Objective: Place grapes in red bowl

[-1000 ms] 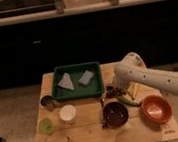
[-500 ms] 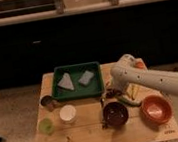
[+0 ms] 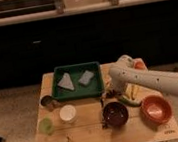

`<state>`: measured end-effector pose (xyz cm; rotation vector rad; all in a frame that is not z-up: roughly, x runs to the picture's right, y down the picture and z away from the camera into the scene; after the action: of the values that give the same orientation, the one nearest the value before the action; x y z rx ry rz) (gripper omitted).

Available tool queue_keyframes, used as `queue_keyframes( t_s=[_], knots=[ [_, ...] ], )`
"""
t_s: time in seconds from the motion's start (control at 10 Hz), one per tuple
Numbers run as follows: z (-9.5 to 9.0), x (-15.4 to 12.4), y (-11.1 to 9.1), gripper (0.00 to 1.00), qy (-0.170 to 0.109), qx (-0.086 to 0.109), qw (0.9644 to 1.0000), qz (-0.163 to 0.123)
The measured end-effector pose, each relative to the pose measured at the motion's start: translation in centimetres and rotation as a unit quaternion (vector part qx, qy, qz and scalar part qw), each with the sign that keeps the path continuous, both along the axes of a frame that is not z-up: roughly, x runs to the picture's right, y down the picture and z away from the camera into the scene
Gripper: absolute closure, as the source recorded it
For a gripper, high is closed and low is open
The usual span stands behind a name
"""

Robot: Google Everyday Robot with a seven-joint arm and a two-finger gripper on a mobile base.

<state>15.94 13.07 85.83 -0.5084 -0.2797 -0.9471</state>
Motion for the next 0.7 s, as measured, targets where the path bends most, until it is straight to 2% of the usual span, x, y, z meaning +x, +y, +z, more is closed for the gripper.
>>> queue_keyframes(
  t_s=[0.7],
  knots=[
    [1.7,1.1,0.4,0.20,-0.002,-0.015,0.9998,0.010]
  ],
)
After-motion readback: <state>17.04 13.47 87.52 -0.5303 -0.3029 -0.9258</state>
